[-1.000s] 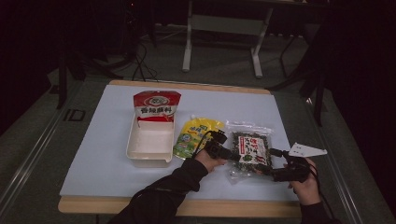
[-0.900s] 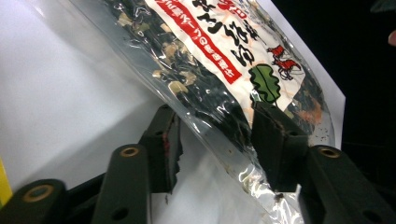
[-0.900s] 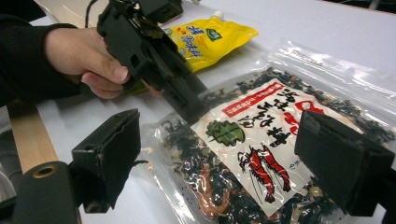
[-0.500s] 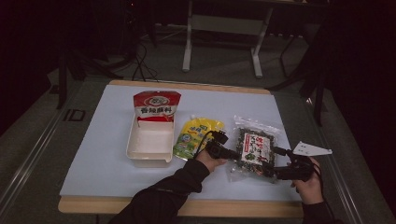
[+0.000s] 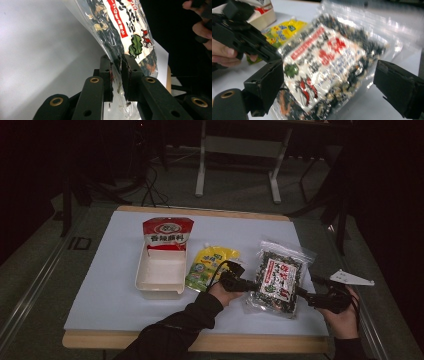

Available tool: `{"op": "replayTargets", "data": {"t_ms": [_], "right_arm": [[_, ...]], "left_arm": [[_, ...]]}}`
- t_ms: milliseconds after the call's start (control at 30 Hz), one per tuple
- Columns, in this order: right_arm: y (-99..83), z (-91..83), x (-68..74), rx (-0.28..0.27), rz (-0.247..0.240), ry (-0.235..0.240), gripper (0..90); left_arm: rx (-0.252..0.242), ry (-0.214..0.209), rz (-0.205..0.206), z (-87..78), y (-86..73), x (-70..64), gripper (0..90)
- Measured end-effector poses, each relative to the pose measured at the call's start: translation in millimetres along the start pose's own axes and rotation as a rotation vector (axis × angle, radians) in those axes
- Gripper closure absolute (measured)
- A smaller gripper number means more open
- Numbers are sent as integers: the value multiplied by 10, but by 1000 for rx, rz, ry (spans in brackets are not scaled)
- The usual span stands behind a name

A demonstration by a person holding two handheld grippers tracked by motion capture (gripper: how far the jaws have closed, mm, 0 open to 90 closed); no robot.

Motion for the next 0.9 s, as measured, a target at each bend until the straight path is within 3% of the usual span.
{"op": "replayTargets", "data": {"t_ms": [33, 67, 233, 467, 667, 767, 833, 900], "right_arm": [[-16, 5, -28, 10, 13, -16, 92], [-44, 16, -63, 26, 28, -26, 92], [-70, 41, -105, 48, 56, -41, 93], [-114, 104, -113, 84, 92, -18, 108], [-113, 110, -149, 83, 113, -31, 126], [-138, 142, -147, 107, 119, -17, 197], [-156, 151, -137, 126, 101, -19, 344], [-166, 153, -137, 133, 103, -5, 387]], "left_arm": [[-1, -5, 8, -7, -3, -12, 822], [-18, 5, 41, -24, -5, -32, 821], [-39, 10, 88, -48, -13, -78, 823], [-64, -12, 105, -87, -24, -110, 832], [-82, -21, 122, -108, -46, -122, 835], [-91, -29, 128, -116, -51, -131, 835], [-97, -36, 135, -126, -55, -135, 835], [-102, -42, 151, -139, -64, -131, 834]]}}
Point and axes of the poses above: each handheld gripper's, and its own axes: z roughly forward along the jaws, y roughly out of its top, x roughly to its left, the point moved 8 cm from there along z, roughly forward along the jaws, and after that the axes turned 8 degrees about z, right-handed, at the moved point
